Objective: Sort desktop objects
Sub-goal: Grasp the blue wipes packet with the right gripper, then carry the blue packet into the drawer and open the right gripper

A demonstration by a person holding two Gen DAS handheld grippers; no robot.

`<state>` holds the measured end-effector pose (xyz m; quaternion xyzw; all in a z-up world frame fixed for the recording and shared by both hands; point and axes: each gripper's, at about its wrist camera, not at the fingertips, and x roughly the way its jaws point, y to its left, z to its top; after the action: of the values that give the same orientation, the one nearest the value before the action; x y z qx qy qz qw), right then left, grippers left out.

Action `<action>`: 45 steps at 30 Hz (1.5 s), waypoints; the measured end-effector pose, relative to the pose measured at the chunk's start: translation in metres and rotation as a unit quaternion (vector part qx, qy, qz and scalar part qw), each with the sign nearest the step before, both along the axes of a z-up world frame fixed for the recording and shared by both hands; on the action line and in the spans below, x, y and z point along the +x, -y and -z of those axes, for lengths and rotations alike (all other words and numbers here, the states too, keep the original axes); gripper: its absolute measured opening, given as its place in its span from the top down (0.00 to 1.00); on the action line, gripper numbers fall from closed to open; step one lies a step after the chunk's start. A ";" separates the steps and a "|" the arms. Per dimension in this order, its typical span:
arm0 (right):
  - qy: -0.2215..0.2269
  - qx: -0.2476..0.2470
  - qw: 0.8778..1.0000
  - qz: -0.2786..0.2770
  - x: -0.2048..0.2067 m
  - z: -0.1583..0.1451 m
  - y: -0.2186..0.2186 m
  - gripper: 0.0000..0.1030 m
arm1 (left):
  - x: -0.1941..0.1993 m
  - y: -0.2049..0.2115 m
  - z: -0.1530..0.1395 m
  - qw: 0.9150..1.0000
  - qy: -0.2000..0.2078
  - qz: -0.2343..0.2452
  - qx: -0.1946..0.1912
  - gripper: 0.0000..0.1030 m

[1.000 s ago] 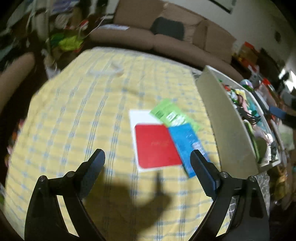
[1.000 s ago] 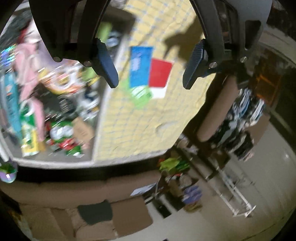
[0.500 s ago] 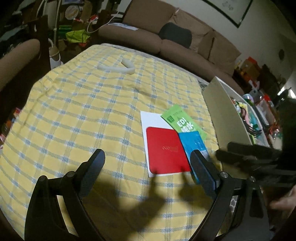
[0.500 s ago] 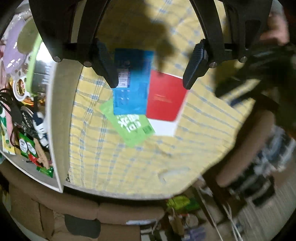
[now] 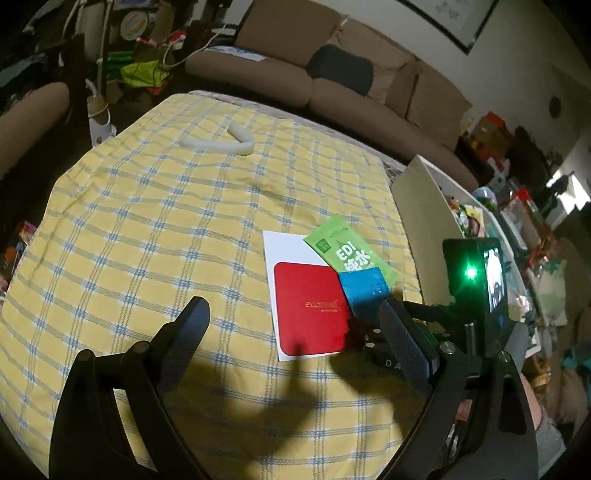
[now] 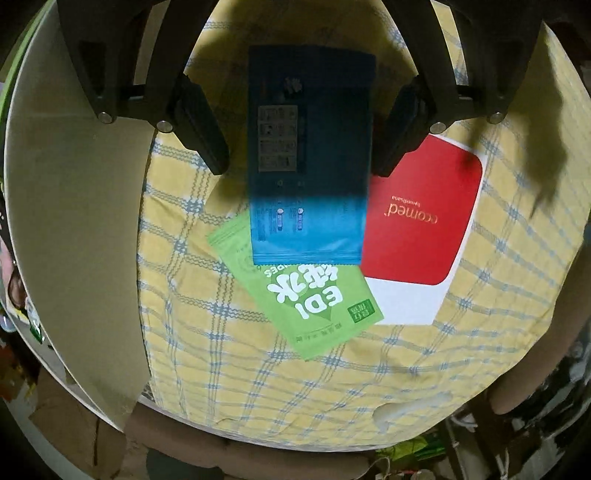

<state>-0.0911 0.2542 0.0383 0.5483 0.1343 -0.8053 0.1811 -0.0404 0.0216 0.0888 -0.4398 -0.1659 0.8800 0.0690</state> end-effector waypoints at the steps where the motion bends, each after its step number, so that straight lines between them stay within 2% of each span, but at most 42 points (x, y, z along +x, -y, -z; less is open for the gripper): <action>1: 0.002 -0.009 1.000 -0.001 0.000 -0.001 -0.002 0.31 | 0.000 -0.002 0.000 1.000 0.000 0.001 -0.003 0.10; 2: 0.002 -0.013 1.000 0.000 -0.001 -0.002 -0.002 0.38 | 0.000 -0.004 0.000 1.000 0.000 0.003 -0.004 0.10; 5: -0.005 -0.012 1.000 -0.002 0.001 -0.007 -0.004 0.43 | 0.000 -0.006 -0.001 1.000 0.000 0.008 -0.003 0.10; 9: -0.023 -0.008 1.000 -0.012 0.011 -0.018 -0.001 0.44 | 0.000 -0.006 0.000 1.000 -0.001 0.007 0.000 0.10; 14: -0.049 -0.038 0.998 -0.020 0.024 -0.050 -0.001 0.44 | -0.001 -0.005 0.001 1.000 0.001 0.006 0.001 0.10; 18: -0.059 -0.076 0.995 -0.032 0.036 -0.087 -0.011 0.44 | -0.004 -0.002 0.006 1.000 0.007 0.006 0.011 0.10; 22: -0.085 -0.117 0.989 -0.037 0.047 -0.139 -0.034 0.44 | -0.010 -0.006 0.016 0.999 0.019 0.011 0.043 0.09; 24: -0.099 -0.132 0.986 -0.037 0.052 -0.164 -0.050 0.44 | -0.016 -0.017 0.022 0.998 0.030 0.026 0.047 0.07; 25: -0.105 -0.140 0.984 -0.036 0.054 -0.176 -0.060 0.44 | -0.020 -0.025 0.024 0.998 0.033 0.035 0.038 0.07; 28: -0.121 -0.153 0.980 -0.028 0.061 -0.199 -0.092 0.44 | -0.041 -0.058 0.026 0.997 0.041 0.049 -0.037 0.07; 30: -0.129 -0.156 0.979 -0.019 0.064 -0.207 -0.112 0.44 | -0.059 -0.081 0.031 0.995 0.046 0.072 -0.051 0.06; 33: -0.126 -0.172 0.977 0.000 0.065 -0.205 -0.146 0.44 | -0.086 -0.113 0.040 0.985 0.038 0.126 -0.108 0.06; 35: -0.120 -0.176 0.977 0.009 0.065 -0.198 -0.163 0.44 | -0.104 -0.127 0.045 0.973 0.032 0.176 -0.145 0.06; 37: -0.116 -0.177 0.977 0.015 0.067 -0.191 -0.177 0.44 | -0.117 -0.132 0.048 0.958 0.023 0.237 -0.160 0.06; 39: -0.110 -0.179 0.978 0.016 0.067 -0.183 -0.186 0.44 | -0.129 -0.133 0.053 0.944 0.026 0.271 -0.185 0.06; 41: -0.105 -0.181 0.978 0.015 0.066 -0.177 -0.193 0.44 | -0.137 -0.135 0.059 0.935 0.036 0.299 -0.189 0.06; 43: -0.101 -0.186 0.977 0.013 0.063 -0.172 -0.197 0.44 | -0.139 -0.142 0.066 0.922 0.048 0.344 -0.169 0.06; 45: -0.097 -0.194 0.976 0.010 0.062 -0.167 -0.199 0.44 | -0.137 -0.156 0.074 0.905 0.055 0.385 -0.171 0.05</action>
<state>-0.0289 0.4532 0.2052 0.4234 -0.0132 -0.8669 0.2627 -0.1775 0.1777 0.0149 -0.5225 0.1660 0.7739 0.3170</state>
